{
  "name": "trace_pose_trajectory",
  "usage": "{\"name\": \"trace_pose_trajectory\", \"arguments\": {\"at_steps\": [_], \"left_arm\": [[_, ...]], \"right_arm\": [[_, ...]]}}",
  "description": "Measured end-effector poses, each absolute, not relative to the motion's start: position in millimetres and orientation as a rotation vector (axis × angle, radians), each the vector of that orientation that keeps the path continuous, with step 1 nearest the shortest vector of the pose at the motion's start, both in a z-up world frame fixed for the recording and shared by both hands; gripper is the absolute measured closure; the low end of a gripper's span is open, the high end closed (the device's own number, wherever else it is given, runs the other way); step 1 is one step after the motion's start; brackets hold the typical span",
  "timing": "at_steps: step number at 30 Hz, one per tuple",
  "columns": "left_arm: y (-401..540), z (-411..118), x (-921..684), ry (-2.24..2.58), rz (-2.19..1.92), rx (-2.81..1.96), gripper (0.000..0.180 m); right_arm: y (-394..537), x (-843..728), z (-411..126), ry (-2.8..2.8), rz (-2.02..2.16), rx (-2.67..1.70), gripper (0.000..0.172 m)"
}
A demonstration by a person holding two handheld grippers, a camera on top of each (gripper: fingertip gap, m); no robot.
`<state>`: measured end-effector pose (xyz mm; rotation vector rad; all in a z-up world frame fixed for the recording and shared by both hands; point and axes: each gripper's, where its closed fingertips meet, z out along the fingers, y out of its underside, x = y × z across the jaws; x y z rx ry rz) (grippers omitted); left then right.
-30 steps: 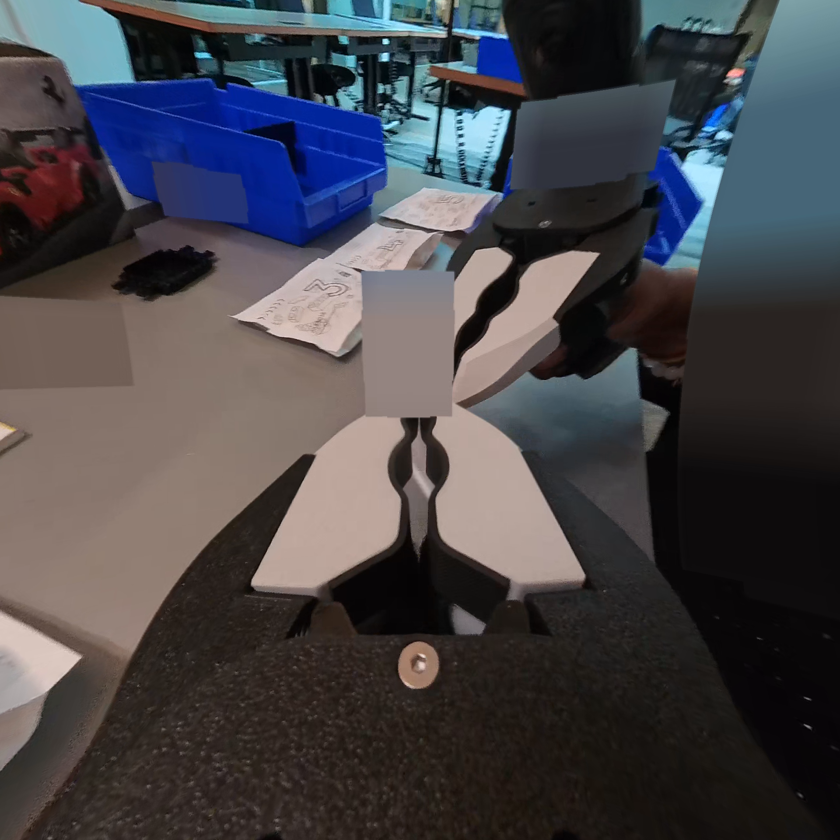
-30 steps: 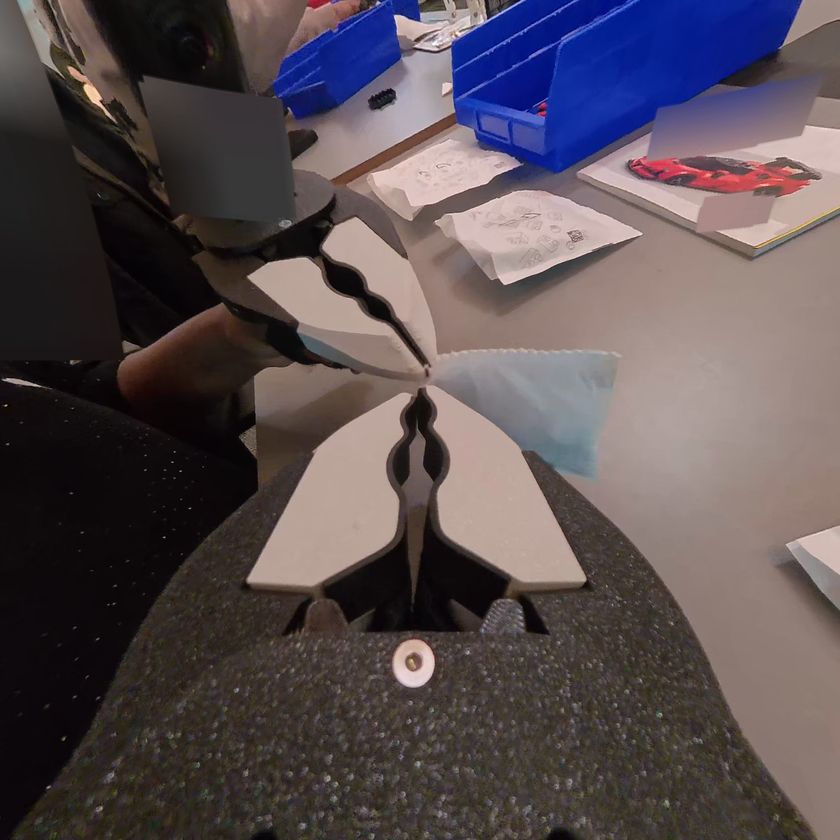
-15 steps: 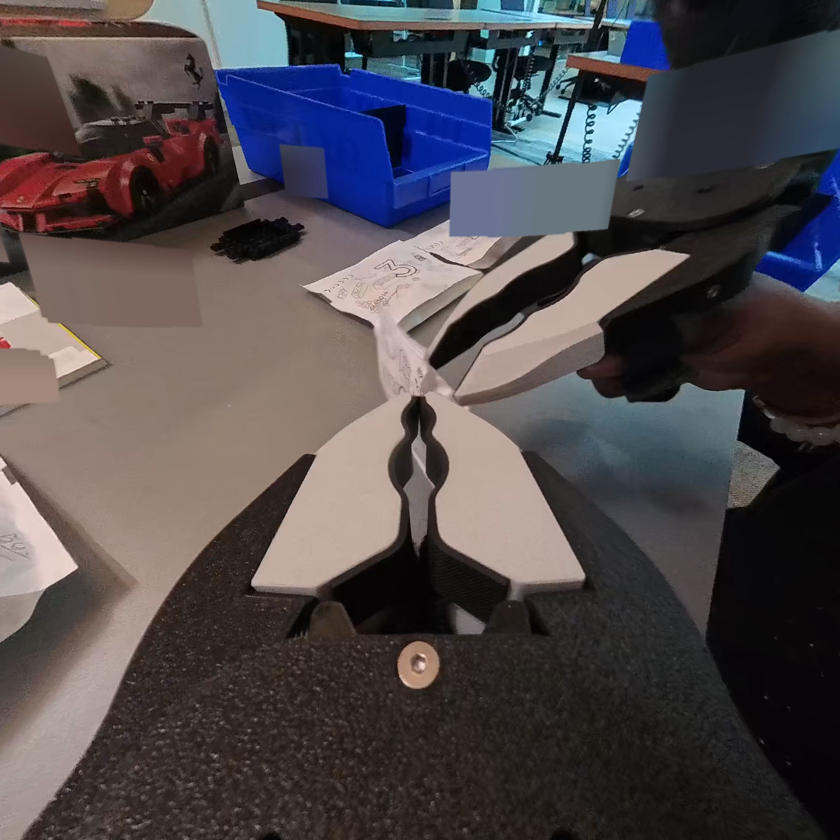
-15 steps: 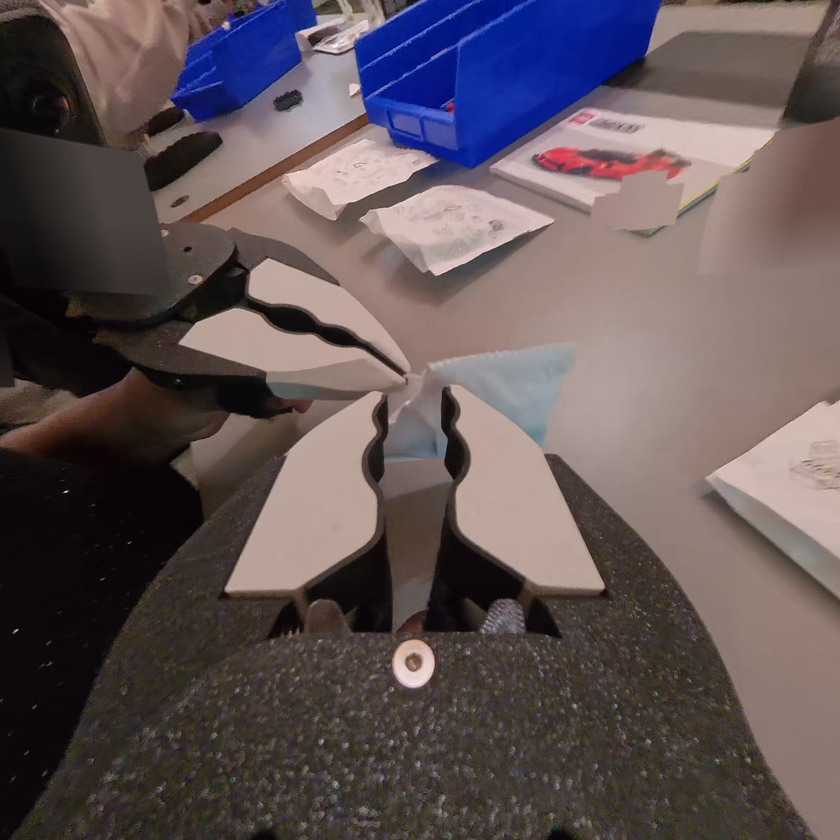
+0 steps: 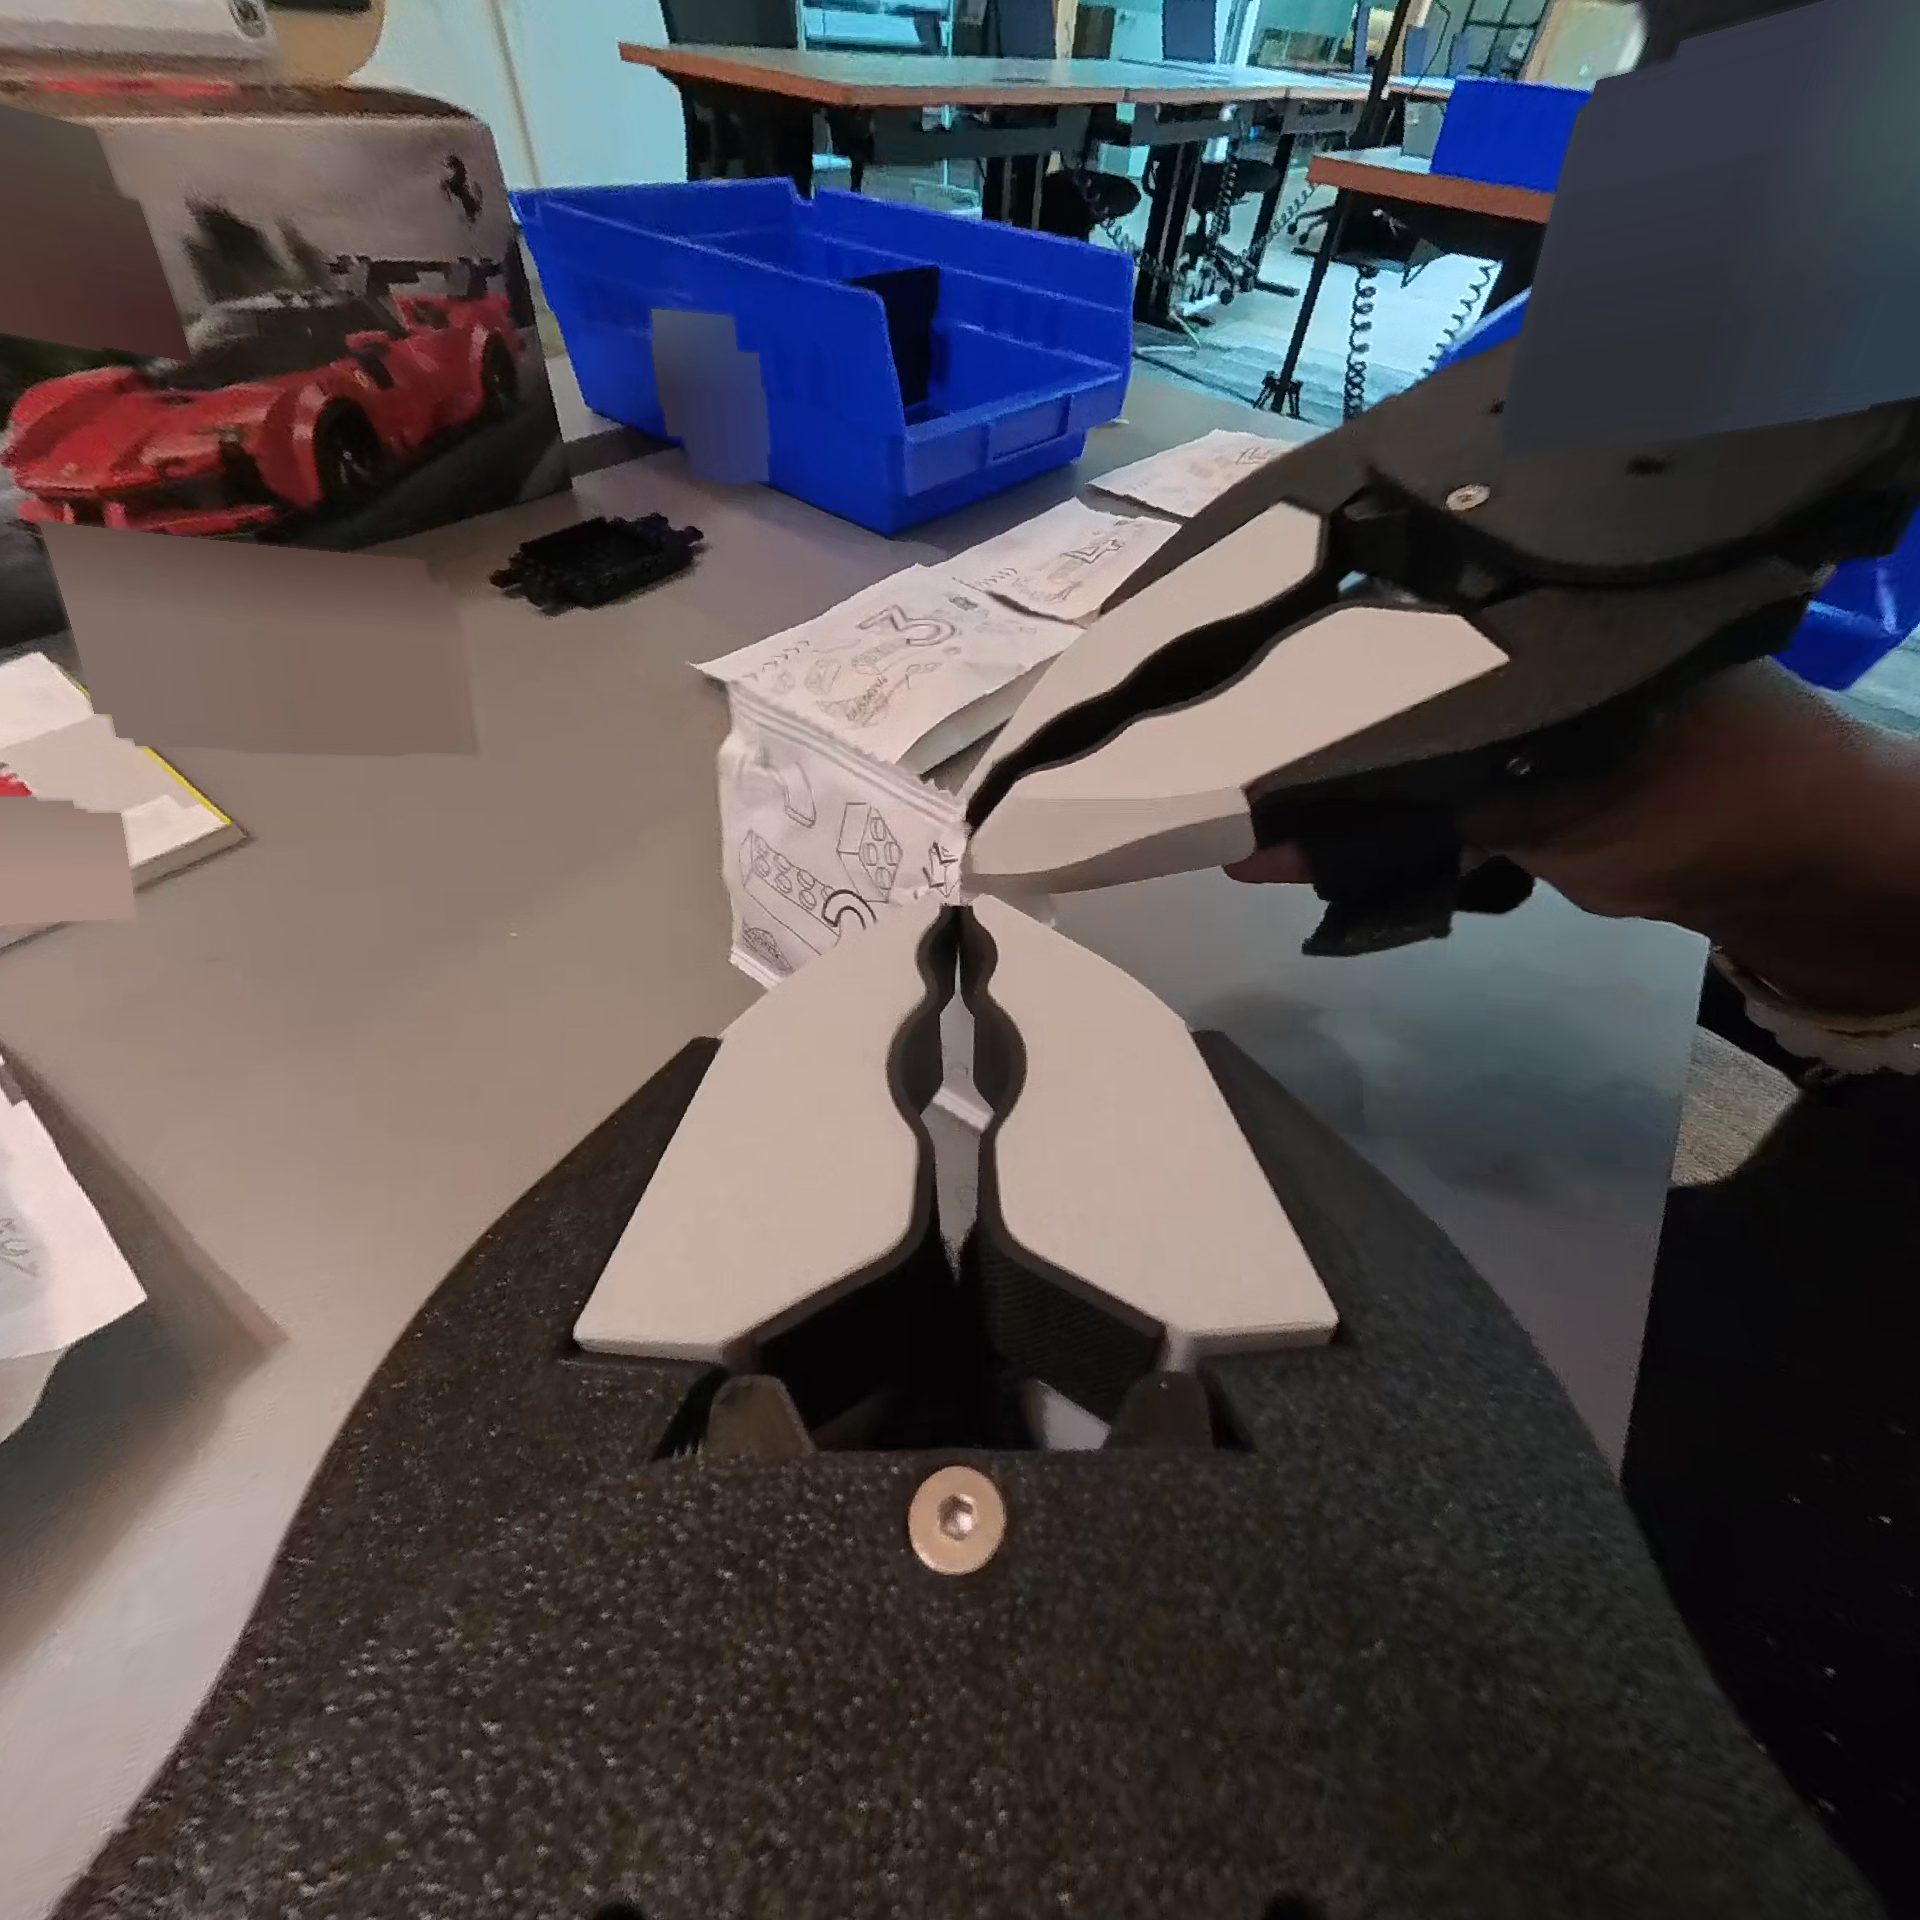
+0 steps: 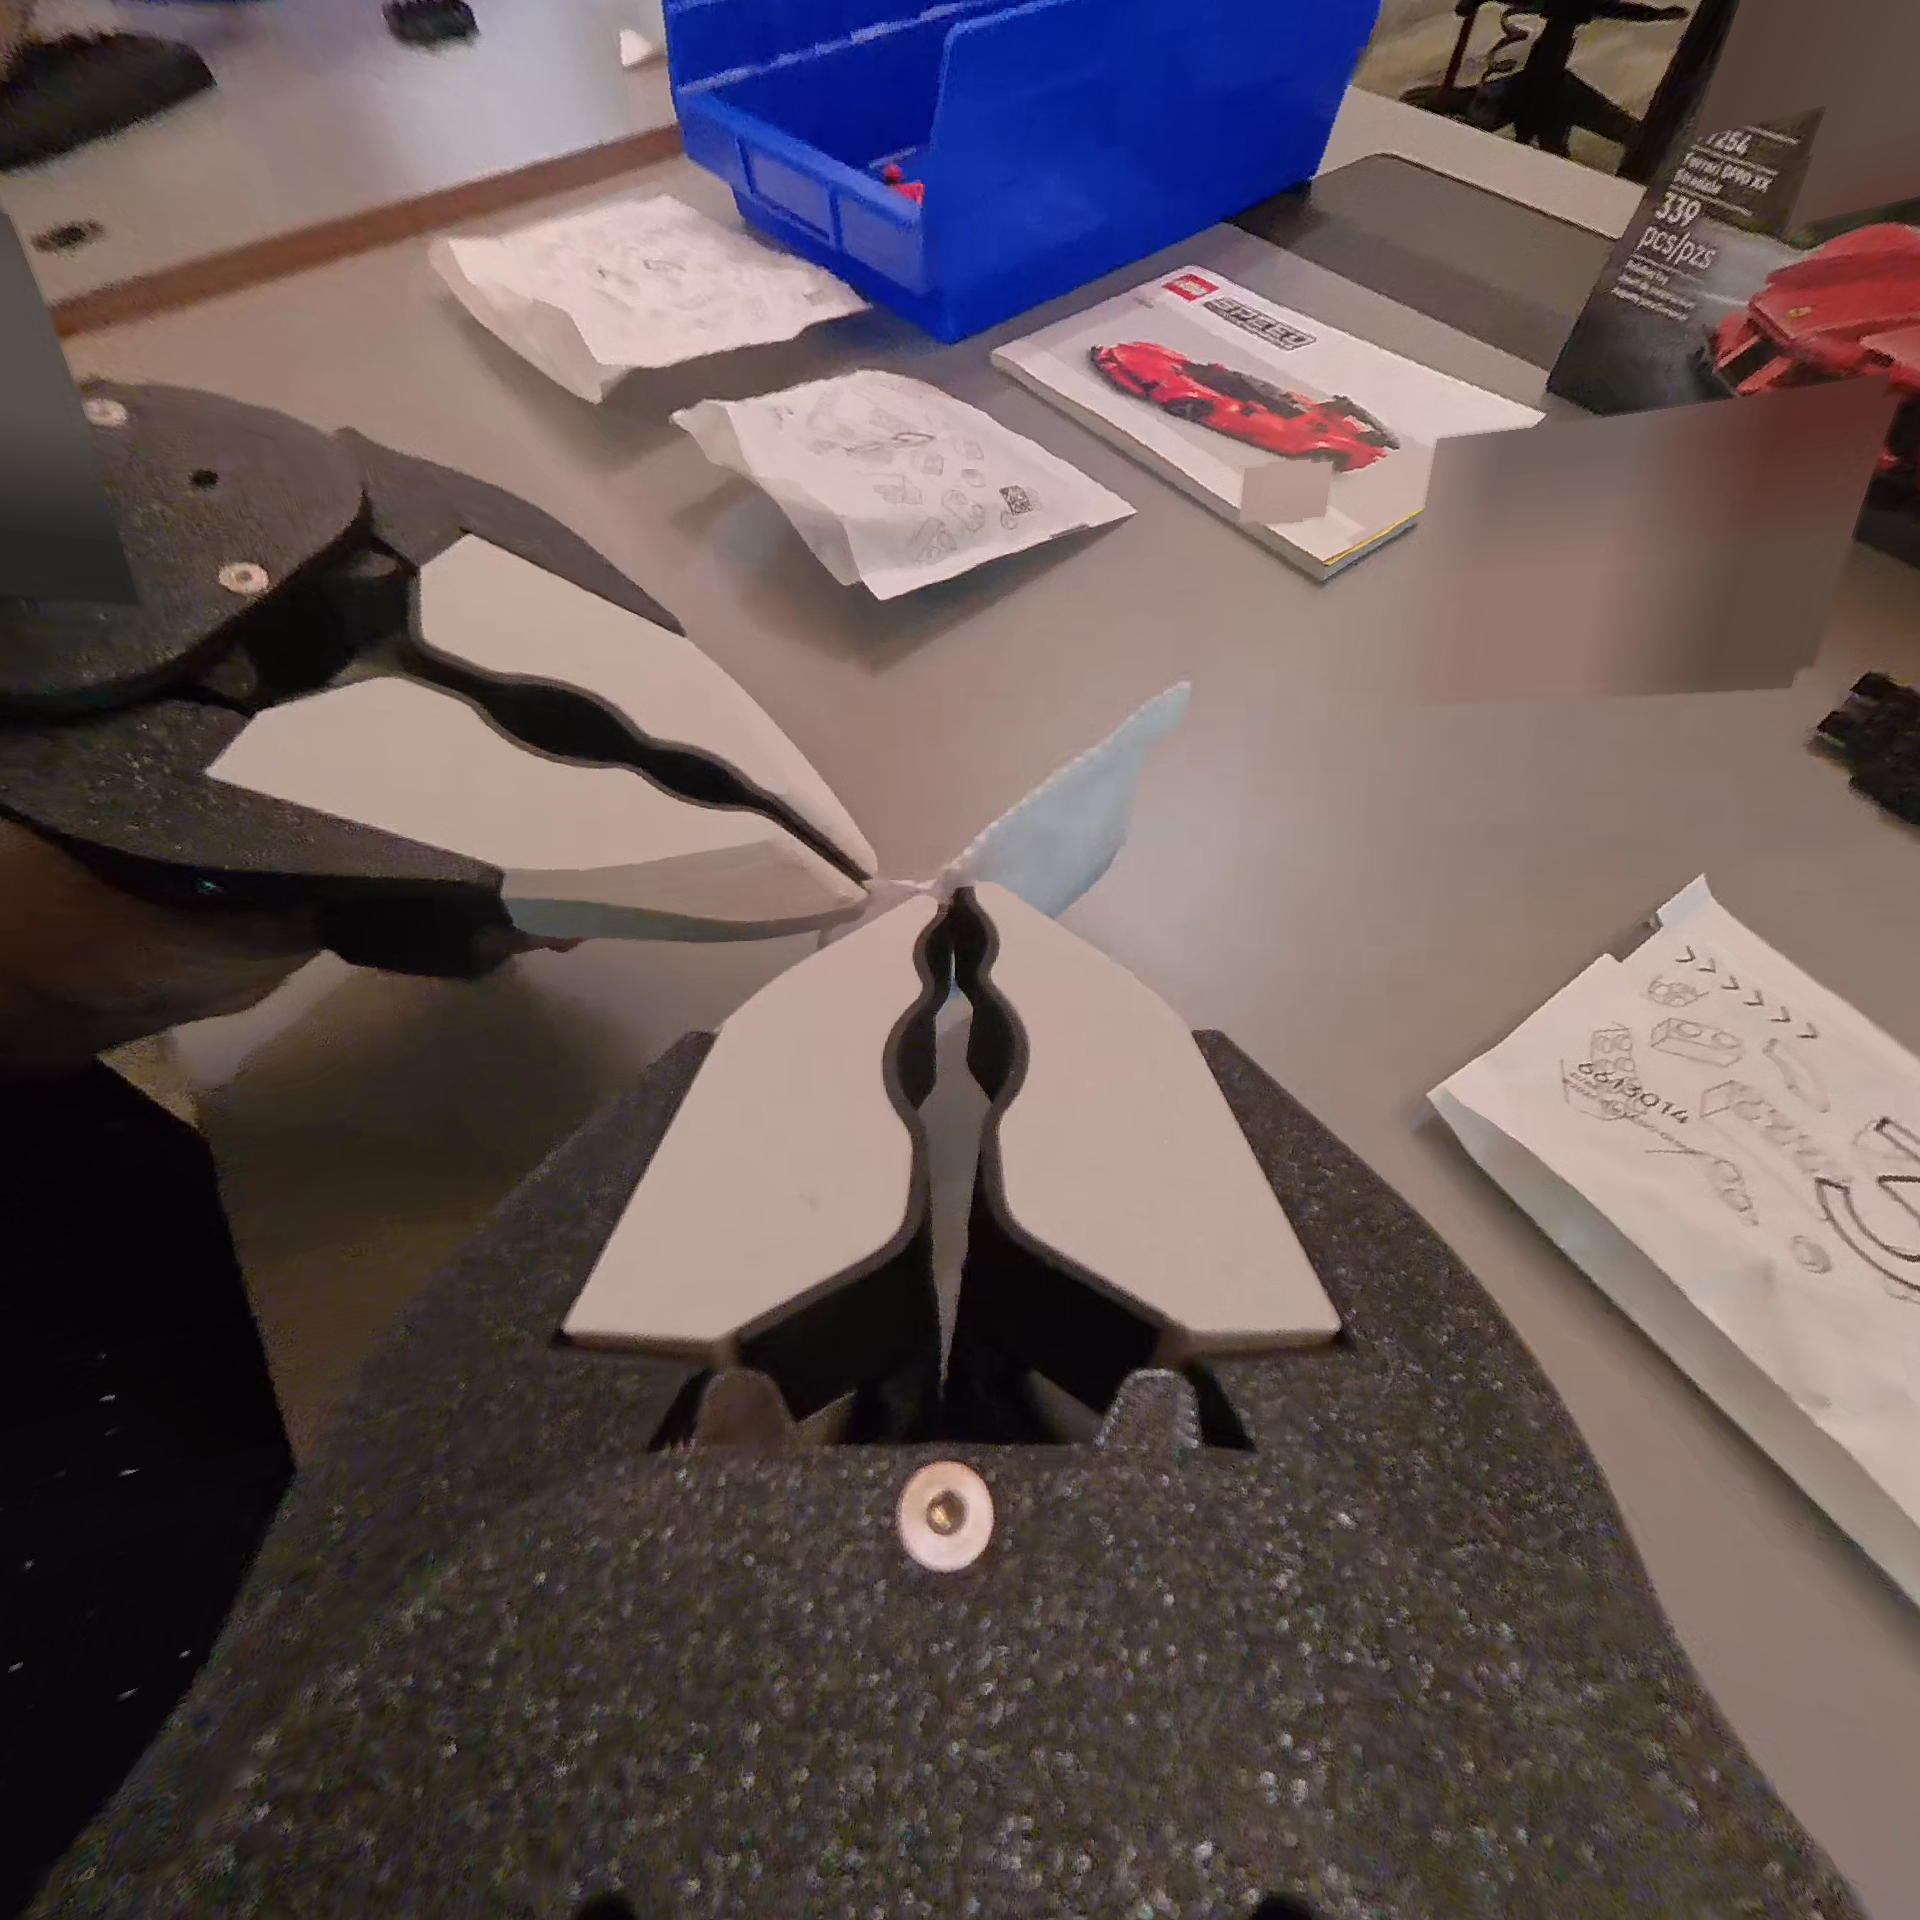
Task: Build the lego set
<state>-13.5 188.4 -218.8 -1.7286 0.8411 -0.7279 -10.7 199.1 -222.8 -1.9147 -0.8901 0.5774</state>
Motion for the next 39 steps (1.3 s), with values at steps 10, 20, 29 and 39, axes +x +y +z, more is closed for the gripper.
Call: {"name": "trace_pose_trajectory", "arguments": {"at_steps": [10,20,29,39], "left_arm": [[200,-227,-15,0.91,-0.615,-1.779,0.162],[200,-217,-14,0.804,-0.666,-1.697,0.18],[198,-224,-18,0.627,-0.835,-1.786,0.18],[200,-223,-12,0.915,-0.531,-1.755,0.153]], "right_arm": [[200,-19,-218,-0.976,0.488,-1.917,0.172],[200,-10,-214,-0.931,0.581,-1.925,0.172],[200,-6,-223,-0.879,0.593,-1.944,0.172],[202,-10,-224,-0.93,0.534,-1.968,0.172]]}}
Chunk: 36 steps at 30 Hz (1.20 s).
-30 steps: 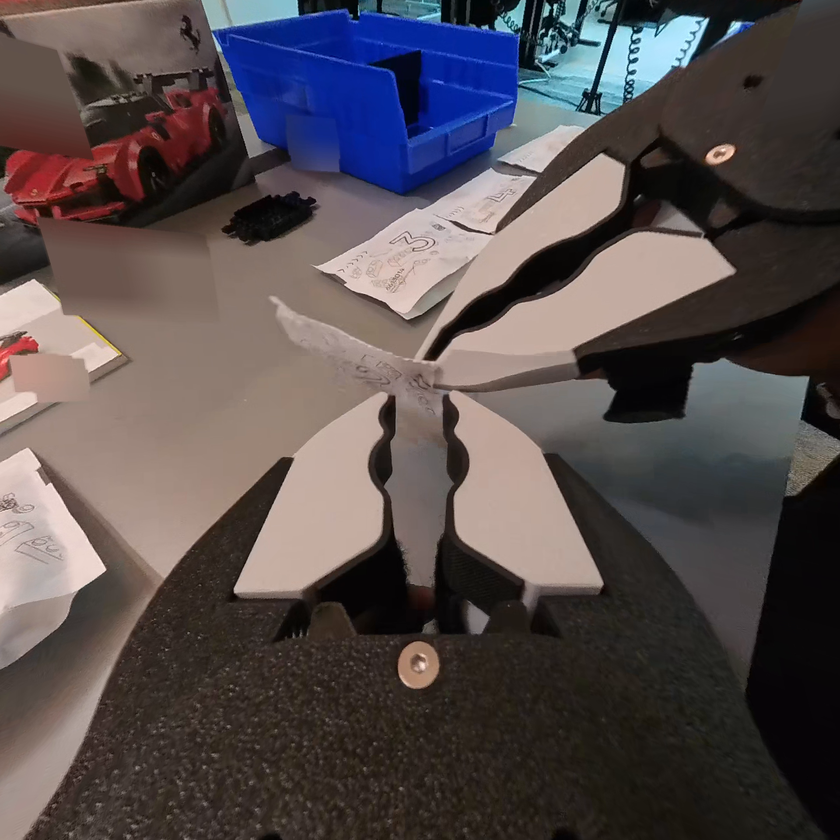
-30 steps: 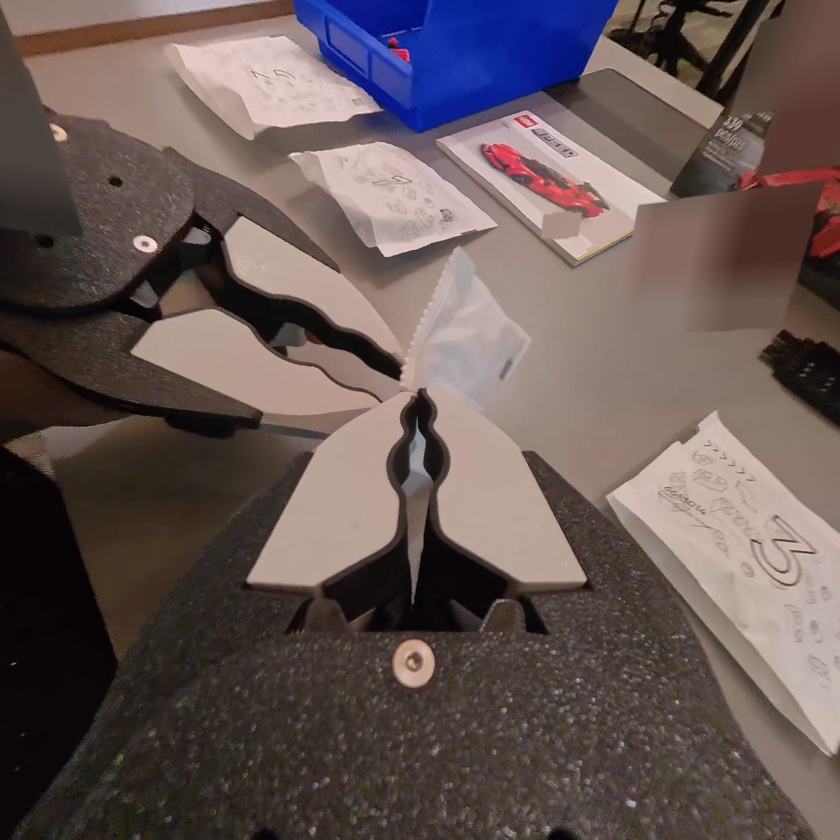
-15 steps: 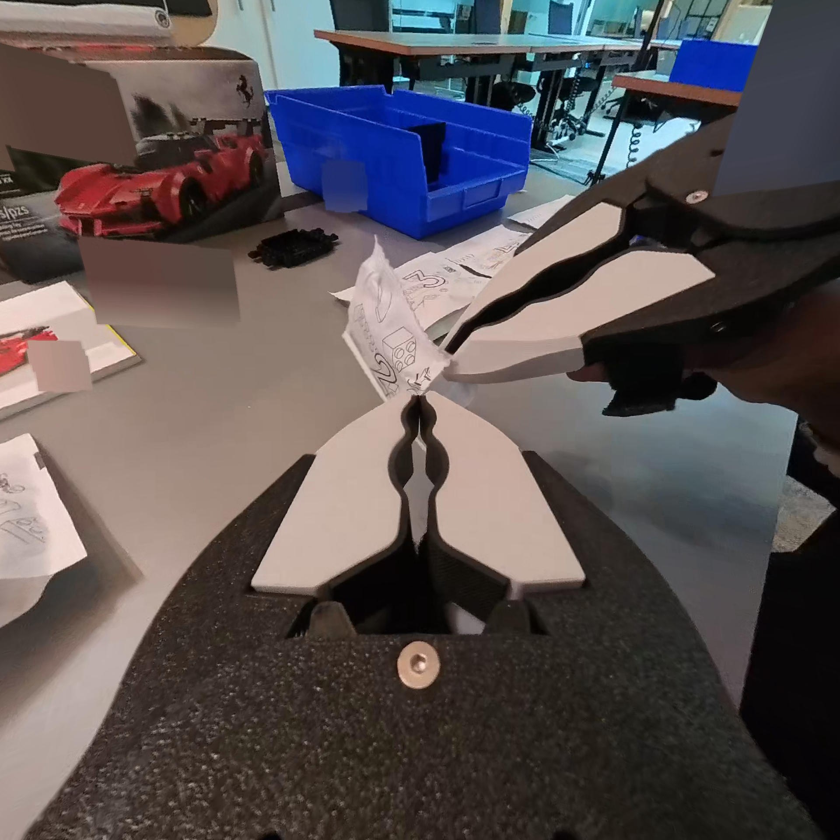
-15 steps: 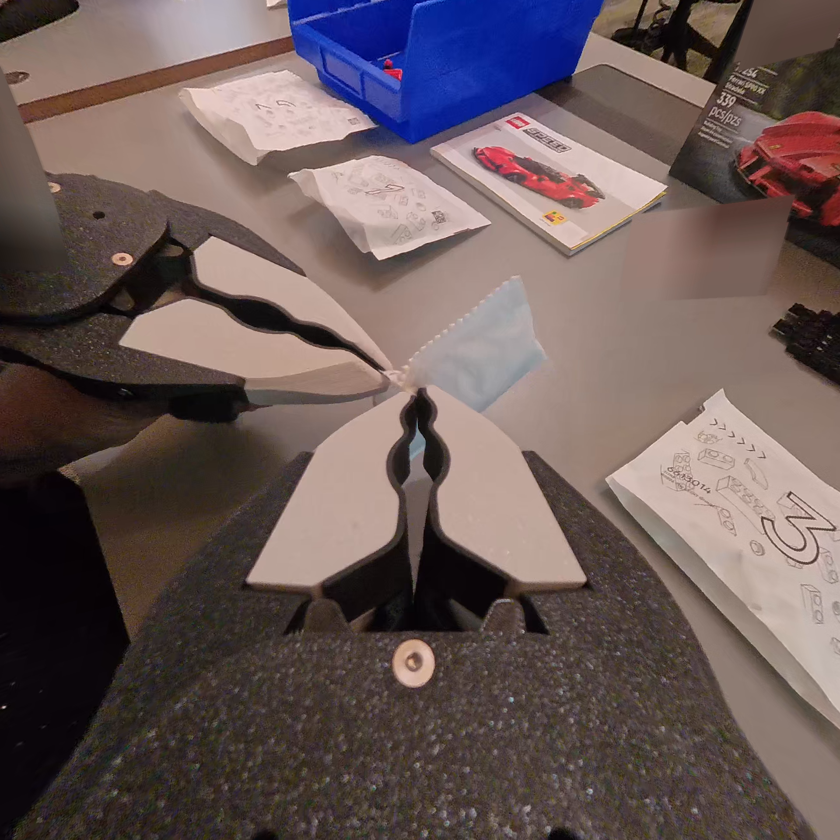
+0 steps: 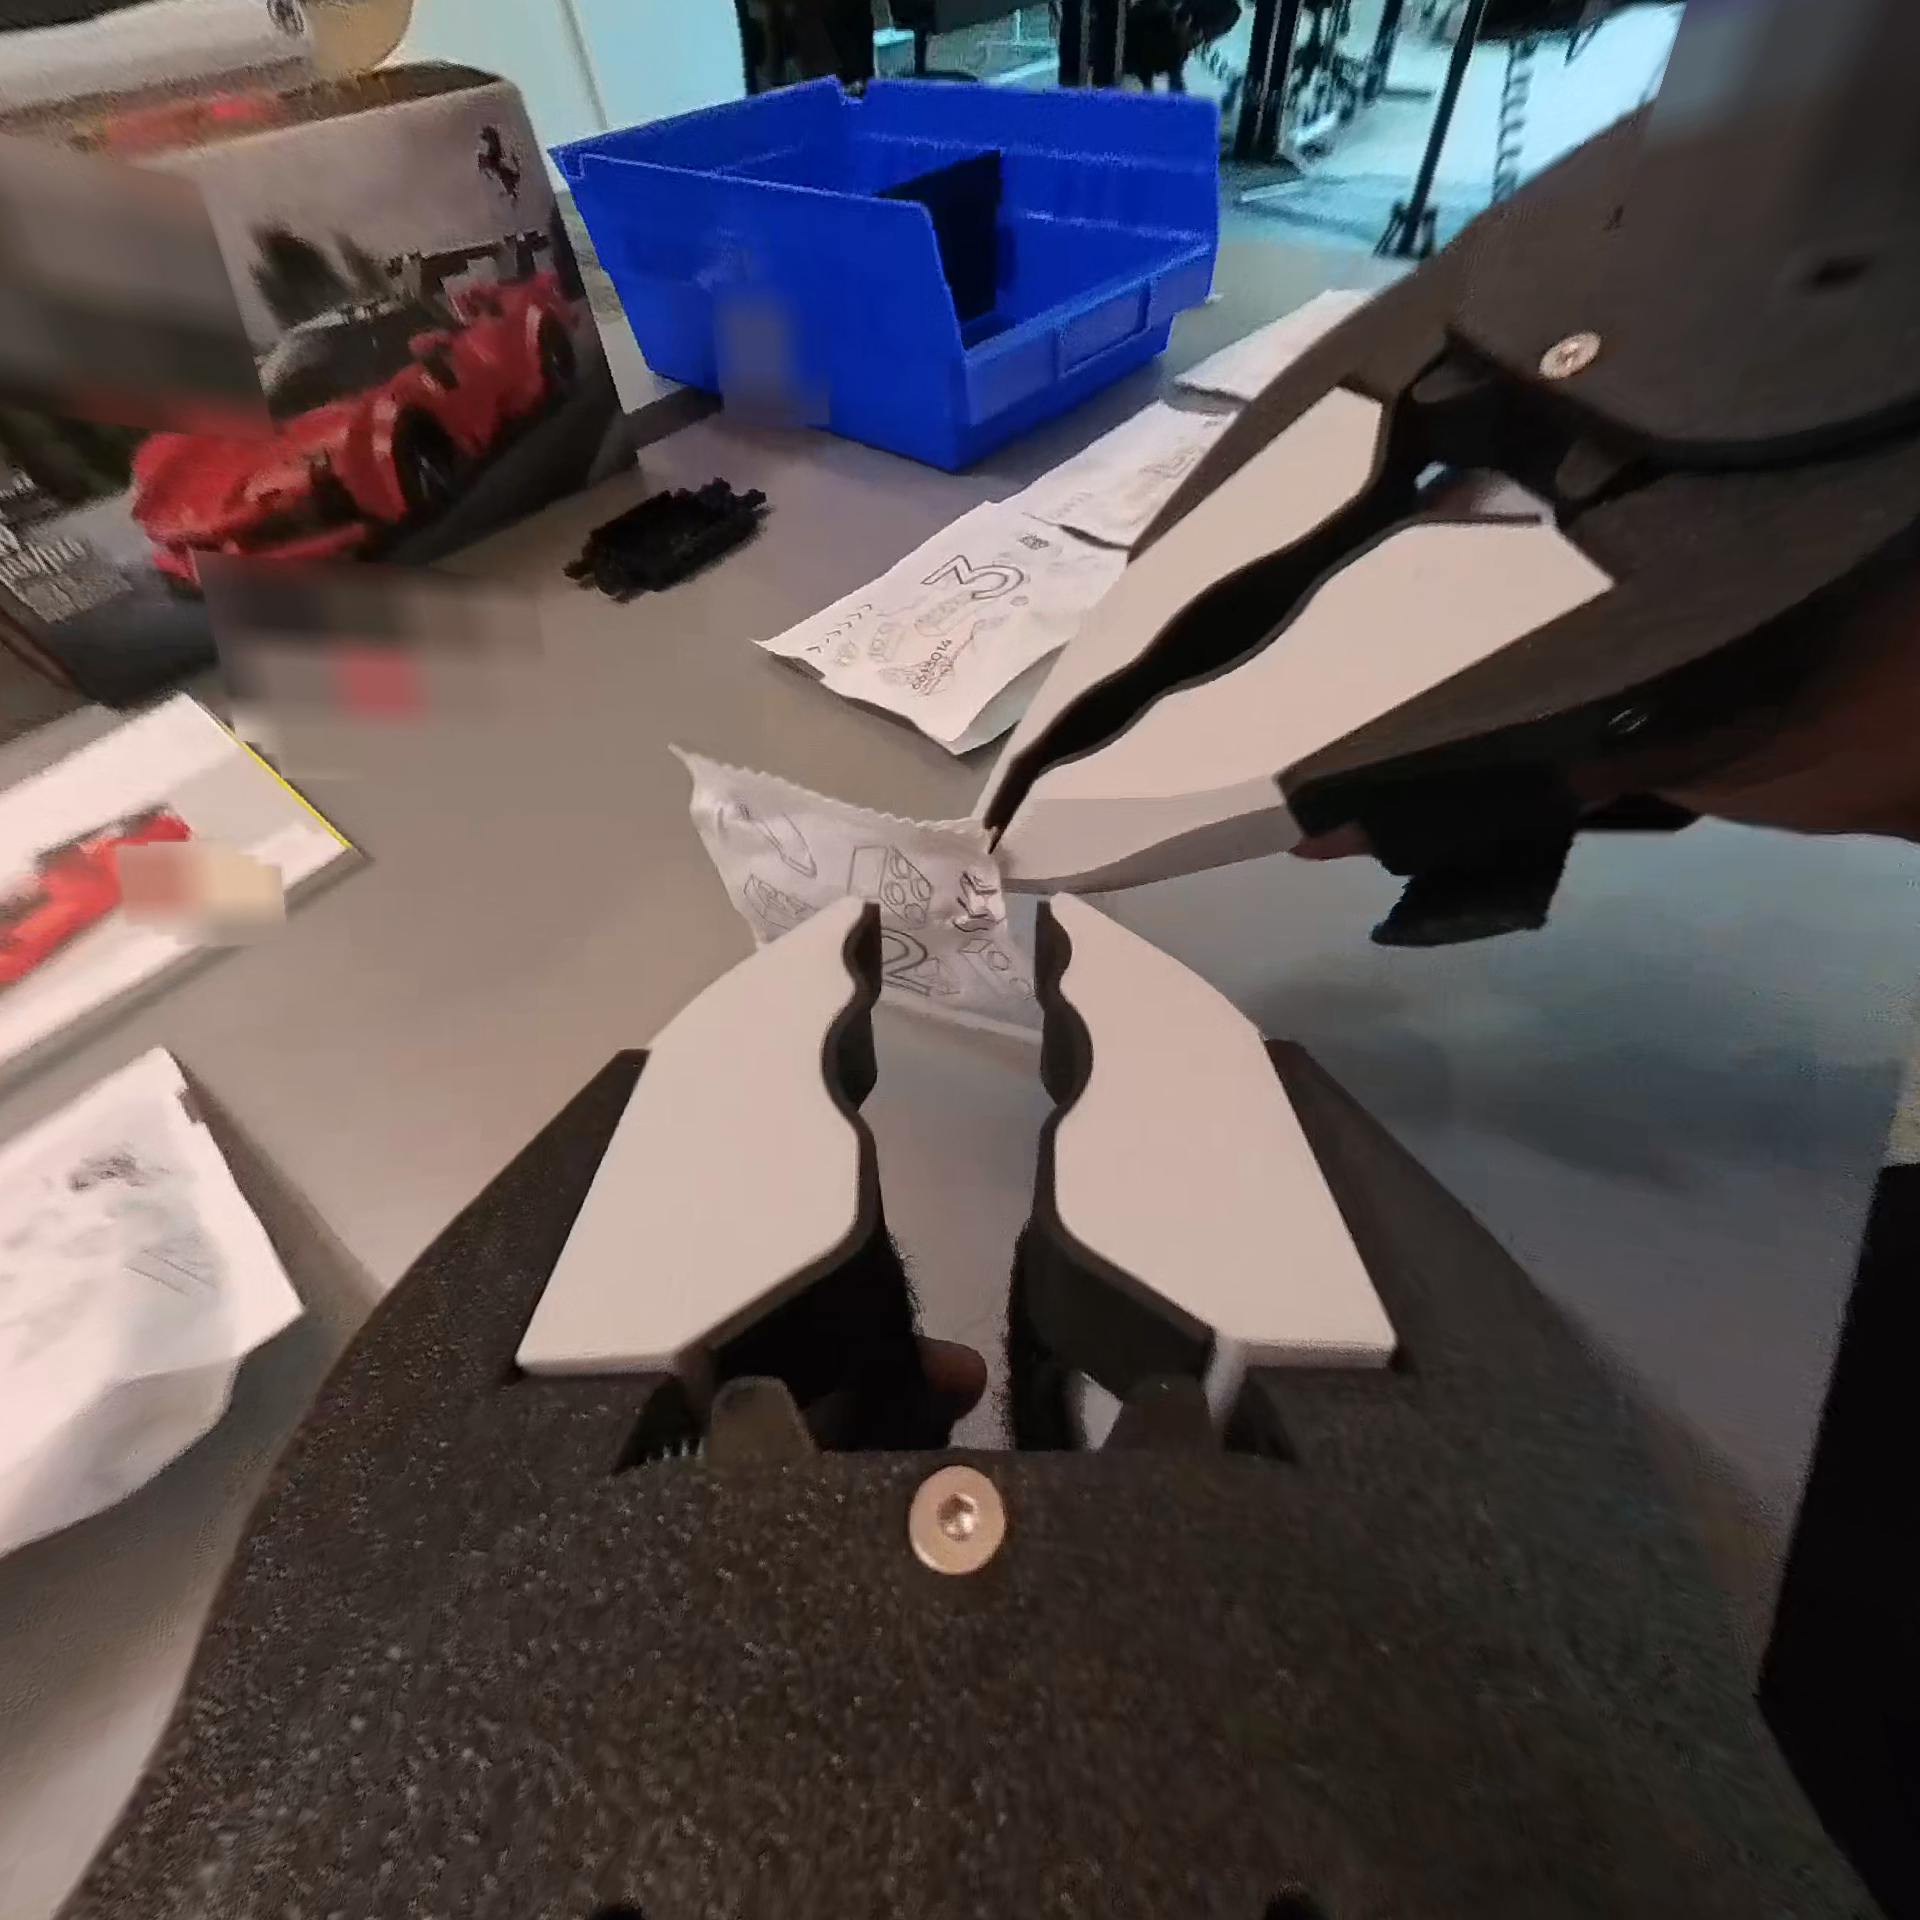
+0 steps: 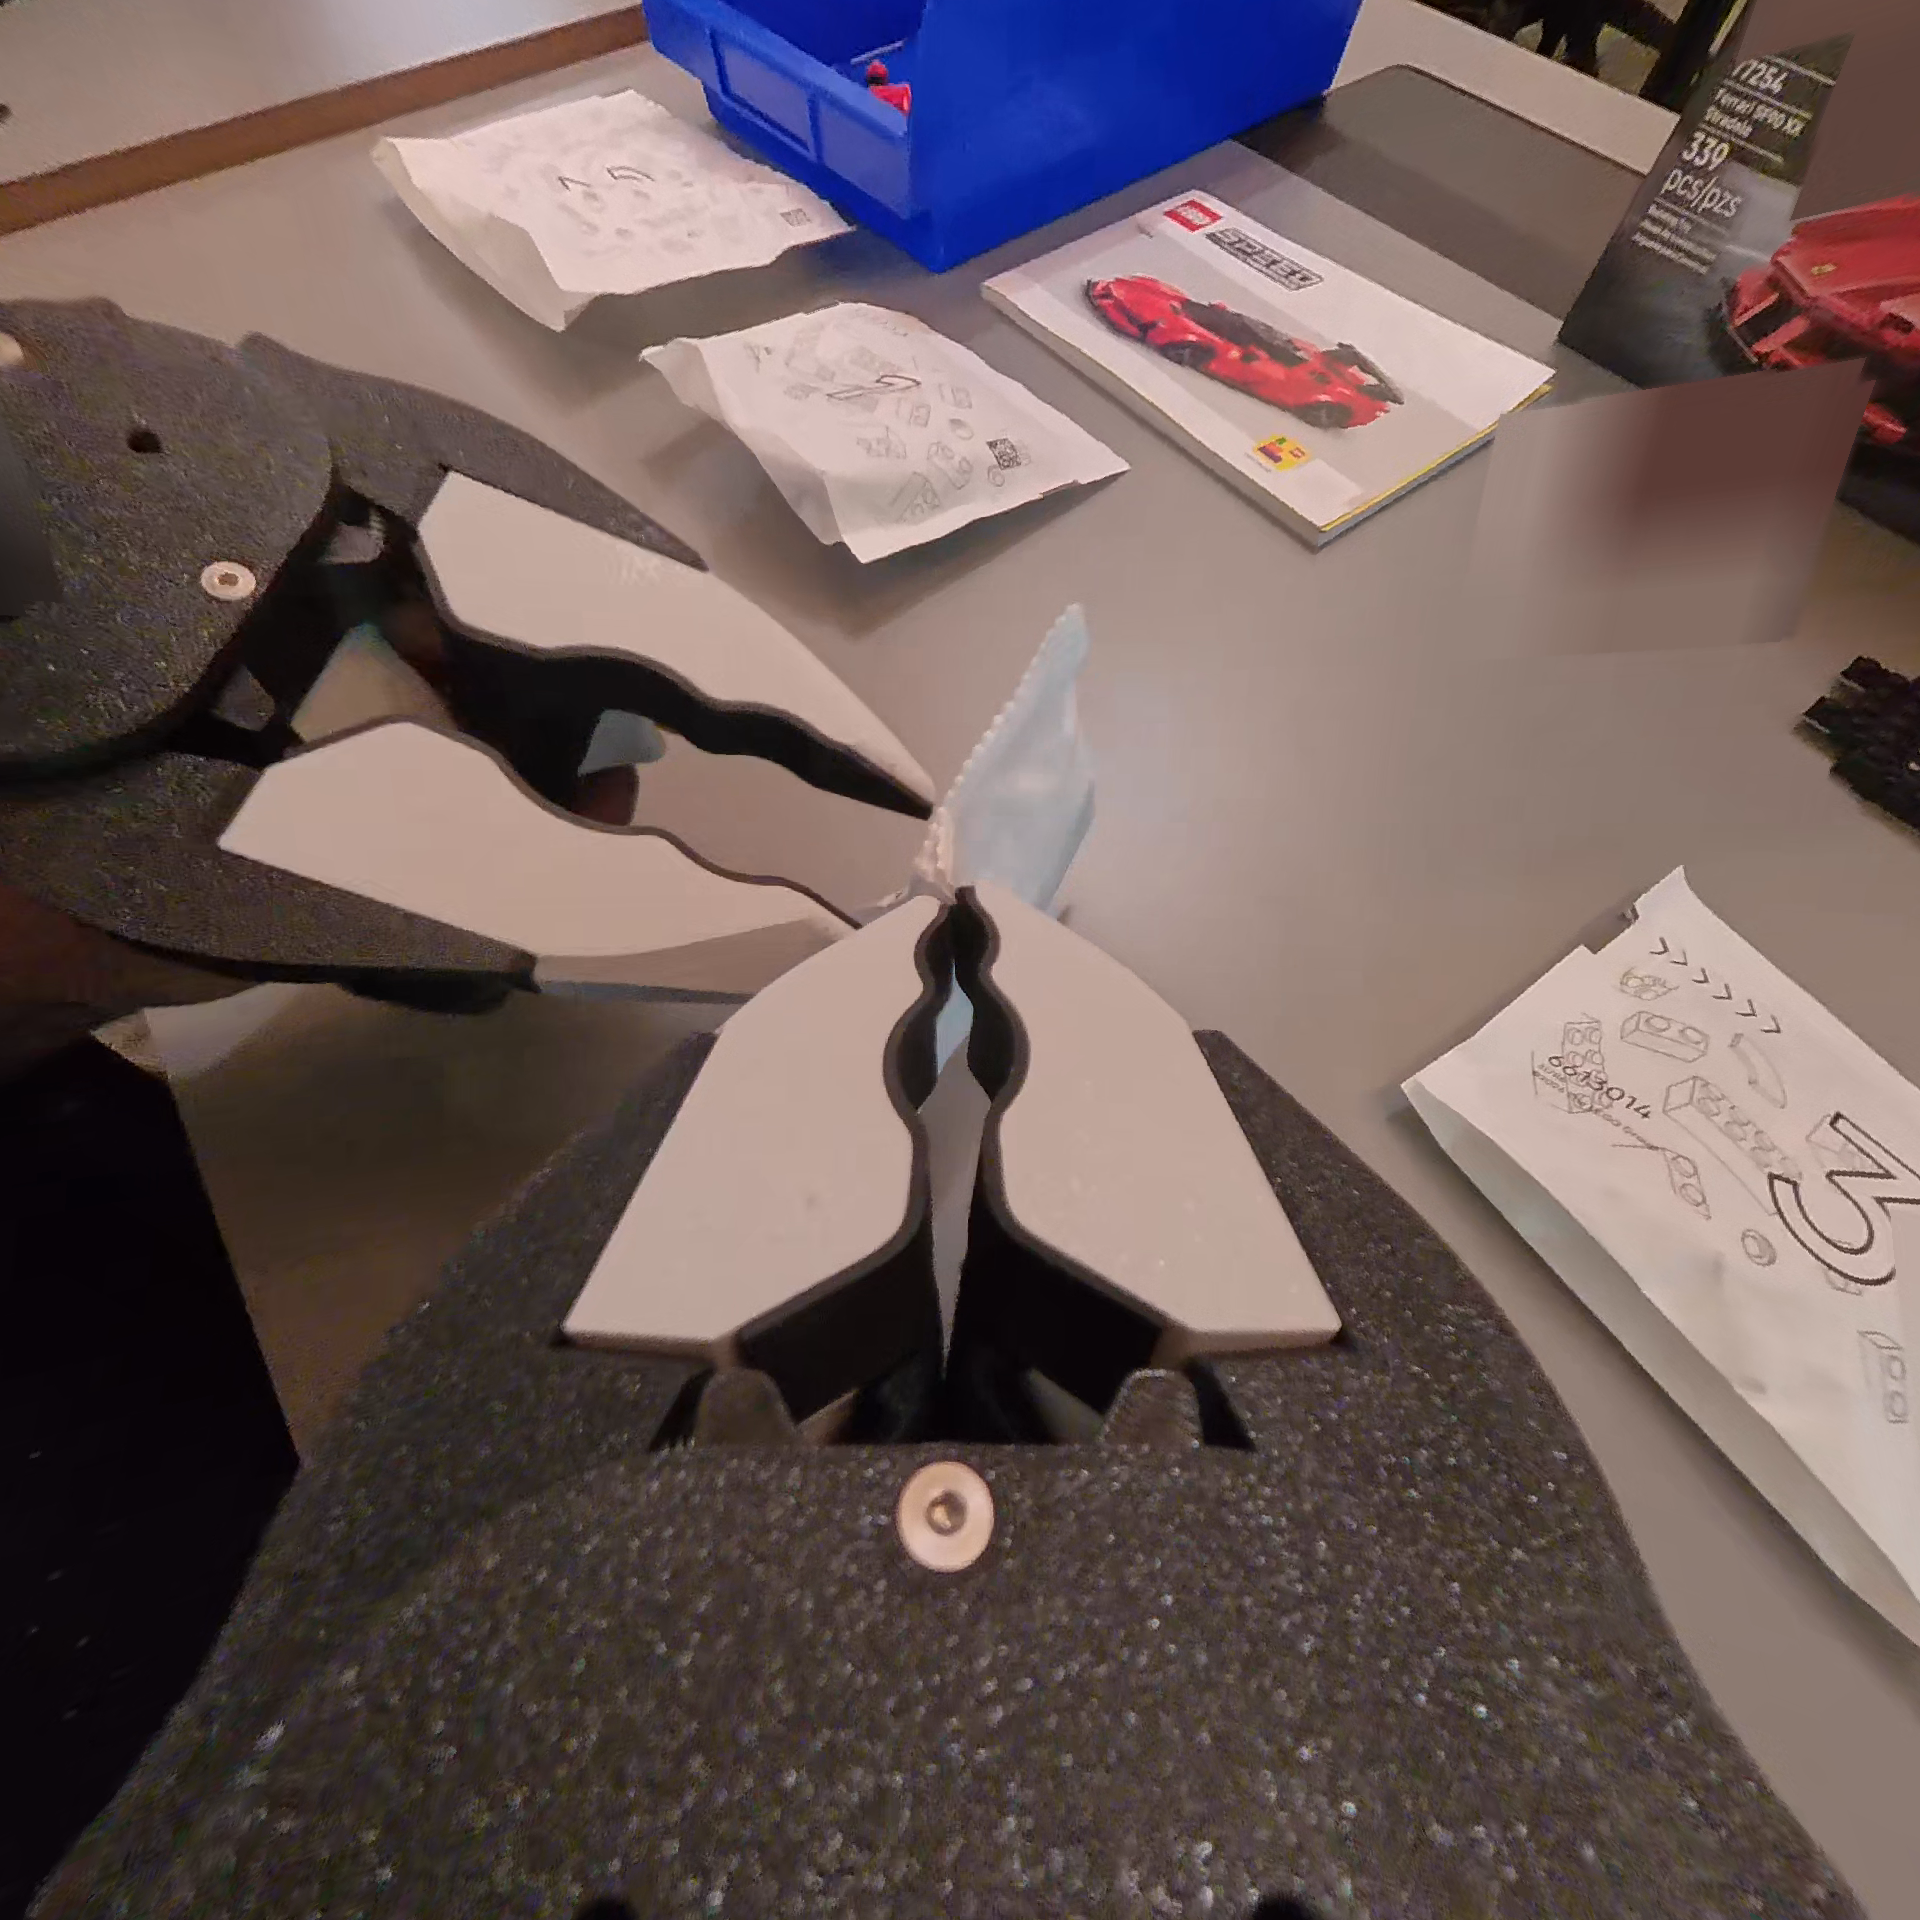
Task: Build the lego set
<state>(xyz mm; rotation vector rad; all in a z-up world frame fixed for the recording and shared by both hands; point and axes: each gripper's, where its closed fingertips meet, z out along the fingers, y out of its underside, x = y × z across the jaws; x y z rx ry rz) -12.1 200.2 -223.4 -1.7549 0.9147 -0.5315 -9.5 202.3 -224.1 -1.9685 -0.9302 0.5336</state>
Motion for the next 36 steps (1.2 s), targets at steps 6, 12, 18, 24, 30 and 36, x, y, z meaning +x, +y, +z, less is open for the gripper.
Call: {"name": "trace_pose_trajectory", "arguments": {"at_steps": [6,12,18,24,30,36], "left_arm": [[206,-226,-13,0.967,-0.457,-1.69,0.165],[200,-226,-9,0.961,-0.529,-1.663,0.18],[202,-220,-21,0.668,-0.847,-1.738,0.18],[198,-231,-17,0.763,-0.769,-1.806,0.18],[197,-228,-12,0.838,-0.664,-1.804,0.18],[194,-219,-10,0.81,-0.735,-1.751,0.18]], "right_arm": [[193,-11,-227,-1.001,0.578,-1.993,0.172],[191,-9,-226,-1.002,0.645,-1.98,0.172],[199,-1,-221,-0.856,0.683,-1.944,0.172],[199,-5,-228,-0.844,0.785,-1.966,0.156],[202,-8,-220,-0.943,0.586,-1.897,0.147],[206,-6,-215,-0.936,0.568,-1.83,0.171]]}}
